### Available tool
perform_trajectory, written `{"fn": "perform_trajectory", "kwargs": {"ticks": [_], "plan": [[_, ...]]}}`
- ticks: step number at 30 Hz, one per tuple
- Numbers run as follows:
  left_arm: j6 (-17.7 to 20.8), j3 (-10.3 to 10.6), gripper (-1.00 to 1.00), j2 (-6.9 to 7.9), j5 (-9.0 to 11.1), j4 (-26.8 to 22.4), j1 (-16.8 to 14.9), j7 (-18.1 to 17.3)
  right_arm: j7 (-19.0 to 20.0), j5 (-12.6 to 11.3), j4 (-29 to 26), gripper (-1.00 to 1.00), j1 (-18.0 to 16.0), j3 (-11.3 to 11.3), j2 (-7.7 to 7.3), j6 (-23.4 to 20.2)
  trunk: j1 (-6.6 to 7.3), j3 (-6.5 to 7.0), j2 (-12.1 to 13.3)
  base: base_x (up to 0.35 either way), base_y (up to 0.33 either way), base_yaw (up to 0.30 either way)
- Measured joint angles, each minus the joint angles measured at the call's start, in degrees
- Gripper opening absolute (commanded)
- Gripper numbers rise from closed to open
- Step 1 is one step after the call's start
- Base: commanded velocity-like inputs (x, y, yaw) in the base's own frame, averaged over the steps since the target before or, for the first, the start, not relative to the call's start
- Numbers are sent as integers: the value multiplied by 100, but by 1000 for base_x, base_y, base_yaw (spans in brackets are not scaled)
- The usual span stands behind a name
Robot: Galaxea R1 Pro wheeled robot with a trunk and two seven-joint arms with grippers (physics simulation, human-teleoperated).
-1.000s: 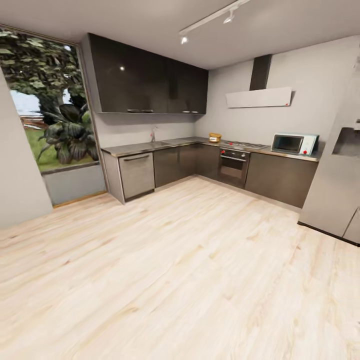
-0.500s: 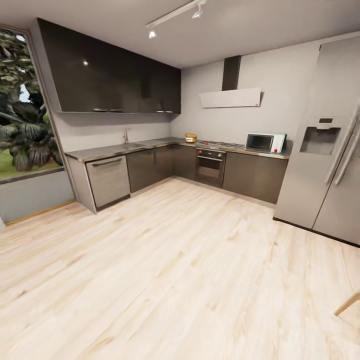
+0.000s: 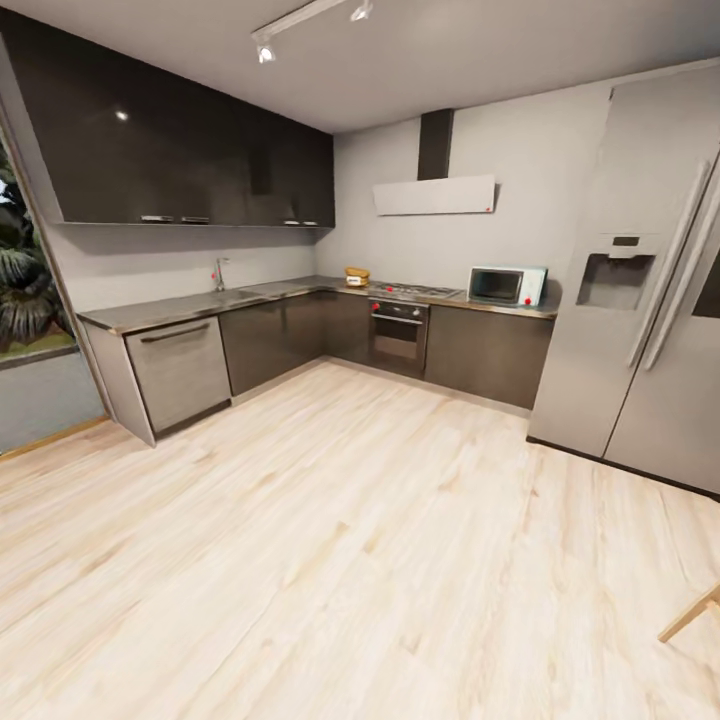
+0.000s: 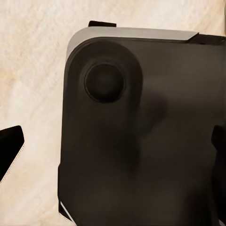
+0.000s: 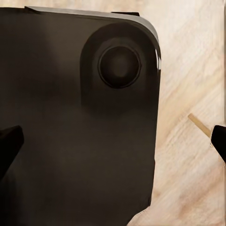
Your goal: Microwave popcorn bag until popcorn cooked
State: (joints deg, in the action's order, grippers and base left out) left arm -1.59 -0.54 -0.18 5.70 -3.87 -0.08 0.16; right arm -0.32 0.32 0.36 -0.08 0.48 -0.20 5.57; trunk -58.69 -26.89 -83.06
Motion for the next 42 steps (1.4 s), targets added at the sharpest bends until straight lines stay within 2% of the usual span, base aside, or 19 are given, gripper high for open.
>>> {"fn": "perform_trajectory", "kwargs": {"ticks": [20, 27, 29, 30, 33, 42], "plan": [[-6, -14, 100, -7, -7, 0, 0, 0, 4, 22, -5, 100, 0, 27, 3, -7, 0, 0, 0, 323, 0, -2], [-2, -1, 100, -8, -23, -1, 0, -6, 10, 60, -5, 100, 1, 44, -2, 4, 0, 0, 0, 323, 0, -227], [-2, -3, 100, -8, -23, -1, 1, -5, 9, 57, -5, 100, 1, 168, 3, 4, 0, 0, 0, 323, 0, -283], [-1, -5, 100, -8, -22, -1, 0, -2, 6, 55, -5, 100, 1, 341, 21, 12, 0, 0, 0, 323, 0, -289], [-1, -6, 100, -8, -20, -1, 0, 0, 2, 44, -5, 100, 1, 581, 43, 23, 0, 0, 0, 323, 0, -293], [-3, -1, 100, -7, -14, 0, 0, -4, 5, 40, -5, 100, 1, 640, 40, 21, 0, 0, 0, 323, 0, -188]]}}
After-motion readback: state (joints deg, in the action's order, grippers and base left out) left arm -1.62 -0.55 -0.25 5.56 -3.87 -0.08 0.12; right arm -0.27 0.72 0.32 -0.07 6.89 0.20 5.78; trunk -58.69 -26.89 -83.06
